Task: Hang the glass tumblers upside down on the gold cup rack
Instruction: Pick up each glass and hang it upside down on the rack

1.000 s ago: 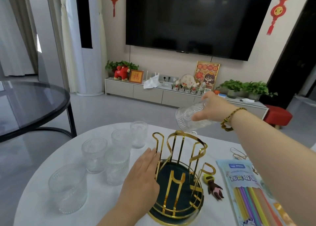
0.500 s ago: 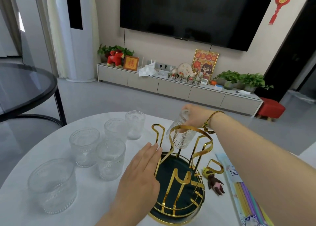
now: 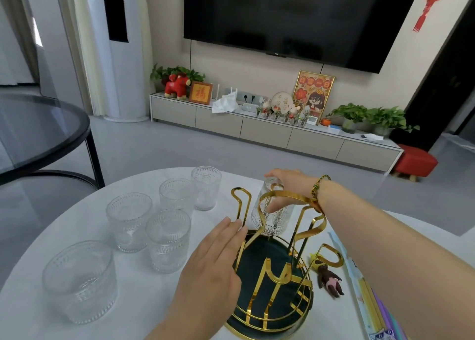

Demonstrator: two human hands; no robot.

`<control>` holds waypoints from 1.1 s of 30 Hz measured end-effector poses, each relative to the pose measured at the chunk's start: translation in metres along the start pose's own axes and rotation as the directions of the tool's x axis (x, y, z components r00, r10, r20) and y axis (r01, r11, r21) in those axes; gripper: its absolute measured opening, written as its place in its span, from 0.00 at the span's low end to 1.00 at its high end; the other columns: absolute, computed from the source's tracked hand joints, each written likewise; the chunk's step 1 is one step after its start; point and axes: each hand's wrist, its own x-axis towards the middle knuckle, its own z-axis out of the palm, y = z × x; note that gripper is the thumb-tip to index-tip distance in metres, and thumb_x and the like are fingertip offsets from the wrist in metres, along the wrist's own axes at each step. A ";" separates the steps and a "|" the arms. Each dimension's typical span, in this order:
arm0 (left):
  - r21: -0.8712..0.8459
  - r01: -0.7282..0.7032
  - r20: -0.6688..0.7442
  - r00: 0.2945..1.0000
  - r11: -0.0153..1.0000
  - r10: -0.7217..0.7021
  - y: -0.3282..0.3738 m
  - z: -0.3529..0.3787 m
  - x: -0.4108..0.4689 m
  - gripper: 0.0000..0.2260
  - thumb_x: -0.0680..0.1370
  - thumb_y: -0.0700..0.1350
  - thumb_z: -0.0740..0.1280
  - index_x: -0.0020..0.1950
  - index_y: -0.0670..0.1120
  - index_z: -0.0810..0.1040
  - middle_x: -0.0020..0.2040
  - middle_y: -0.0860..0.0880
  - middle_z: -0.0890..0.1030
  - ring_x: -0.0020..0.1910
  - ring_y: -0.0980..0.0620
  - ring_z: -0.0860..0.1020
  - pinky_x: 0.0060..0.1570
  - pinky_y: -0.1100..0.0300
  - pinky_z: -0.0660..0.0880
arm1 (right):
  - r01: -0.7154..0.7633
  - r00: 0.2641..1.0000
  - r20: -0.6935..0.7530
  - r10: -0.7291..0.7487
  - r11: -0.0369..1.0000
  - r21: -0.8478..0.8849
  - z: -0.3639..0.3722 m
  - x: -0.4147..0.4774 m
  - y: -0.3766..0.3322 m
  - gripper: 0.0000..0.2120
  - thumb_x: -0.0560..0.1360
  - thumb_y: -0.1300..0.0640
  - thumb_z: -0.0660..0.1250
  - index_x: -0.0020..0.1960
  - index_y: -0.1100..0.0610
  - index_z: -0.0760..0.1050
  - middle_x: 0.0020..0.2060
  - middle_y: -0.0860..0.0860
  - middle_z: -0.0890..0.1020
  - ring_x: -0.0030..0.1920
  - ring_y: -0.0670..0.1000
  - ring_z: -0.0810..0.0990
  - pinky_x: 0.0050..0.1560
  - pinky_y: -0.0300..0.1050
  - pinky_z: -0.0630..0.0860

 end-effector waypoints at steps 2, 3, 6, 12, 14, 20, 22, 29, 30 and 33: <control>0.013 0.006 0.027 1.000 1.000 -0.007 0.001 -0.002 -0.001 0.35 0.47 0.39 0.81 0.54 0.44 0.79 0.51 0.49 0.84 0.51 0.49 0.82 0.45 0.60 0.77 | -0.008 1.000 -0.001 0.008 0.998 0.056 -0.001 -0.004 0.000 0.43 0.62 0.47 0.74 0.69 0.51 0.54 0.69 0.56 0.63 0.69 0.57 0.56 0.68 0.59 0.60; 0.011 0.014 0.036 0.999 1.000 -0.015 0.001 -0.003 -0.001 0.35 0.47 0.39 0.81 0.54 0.44 0.79 0.51 0.49 0.84 0.50 0.49 0.82 0.44 0.60 0.77 | -0.009 1.000 -0.004 0.010 0.995 0.095 -0.001 -0.006 0.001 0.43 0.62 0.48 0.73 0.69 0.51 0.53 0.70 0.56 0.62 0.70 0.57 0.56 0.69 0.58 0.60; -0.038 0.046 0.054 0.998 0.998 -0.043 0.003 -0.005 -0.002 0.35 0.50 0.36 0.80 0.56 0.44 0.77 0.54 0.48 0.83 0.55 0.51 0.79 0.49 0.59 0.75 | -0.008 0.999 -0.049 0.017 0.983 0.182 -0.003 -0.014 0.004 0.41 0.64 0.48 0.72 0.70 0.54 0.52 0.70 0.57 0.61 0.69 0.57 0.60 0.69 0.54 0.60; -0.177 0.128 0.115 0.987 0.976 -0.109 0.002 -0.013 -0.005 0.29 0.78 0.42 0.55 0.64 0.63 0.38 0.60 0.68 0.34 0.60 0.71 0.29 0.62 0.71 0.34 | 0.035 0.960 -0.278 0.042 0.963 0.267 -0.020 -0.050 0.006 0.23 0.72 0.51 0.63 0.64 0.57 0.64 0.63 0.56 0.71 0.58 0.52 0.71 0.57 0.45 0.67; -0.211 0.169 0.123 0.982 0.963 -0.145 0.001 -0.018 -0.014 0.28 0.78 0.42 0.57 0.67 0.63 0.43 0.62 0.68 0.35 0.67 0.67 0.39 0.69 0.67 0.44 | 0.097 0.914 -0.405 0.026 0.955 0.282 -0.030 -0.067 0.002 0.17 0.74 0.54 0.62 0.60 0.58 0.69 0.59 0.56 0.75 0.52 0.49 0.71 0.51 0.43 0.68; -0.149 0.238 0.040 0.971 0.960 -0.235 -0.030 -0.034 -0.092 0.20 0.73 0.36 0.62 0.63 0.52 0.70 0.68 0.59 0.64 0.69 0.58 0.63 0.61 0.72 0.62 | 0.417 0.651 -0.758 -0.037 0.852 0.316 -0.023 -0.119 -0.051 0.08 0.73 0.58 0.62 0.52 0.58 0.73 0.44 0.49 0.75 0.46 0.48 0.73 0.47 0.40 0.69; -0.121 0.251 0.011 0.968 0.960 -0.251 -0.045 -0.042 -0.126 0.17 0.64 0.34 0.67 0.52 0.46 0.80 0.57 0.48 0.80 0.60 0.53 0.70 0.51 0.66 0.70 | 0.513 0.611 -0.786 -0.097 0.804 0.299 -0.005 -0.132 -0.081 0.05 0.73 0.59 0.62 0.48 0.55 0.73 0.39 0.45 0.75 0.42 0.46 0.74 0.45 0.35 0.70; -0.041 0.496 0.103 0.865 0.867 -0.490 -0.084 -0.034 -0.178 0.15 0.78 0.44 0.58 0.65 0.46 0.69 0.70 0.49 0.67 0.70 0.52 0.63 0.69 0.59 0.60 | 0.524 0.787 -0.597 -0.159 0.684 0.508 0.106 -0.128 -0.156 0.07 0.71 0.60 0.64 0.48 0.50 0.70 0.39 0.39 0.73 0.42 0.42 0.74 0.42 0.24 0.71; 0.025 0.470 0.141 0.872 0.882 -0.469 -0.083 -0.033 -0.179 0.15 0.79 0.46 0.54 0.62 0.44 0.73 0.66 0.47 0.72 0.66 0.51 0.70 0.64 0.60 0.68 | 0.474 0.827 -0.550 -0.113 0.666 0.575 0.123 -0.122 -0.160 0.09 0.71 0.59 0.64 0.51 0.52 0.70 0.41 0.40 0.73 0.43 0.44 0.73 0.43 0.26 0.72; 0.139 0.420 0.181 0.880 0.897 -0.440 -0.082 -0.029 -0.179 0.19 0.71 0.50 0.53 0.46 0.44 0.82 0.48 0.45 0.85 0.46 0.47 0.83 0.37 0.52 0.80 | 0.289 0.906 -0.418 0.067 0.622 0.727 0.164 -0.098 -0.162 0.22 0.70 0.58 0.66 0.62 0.55 0.63 0.54 0.49 0.72 0.50 0.46 0.70 0.53 0.38 0.71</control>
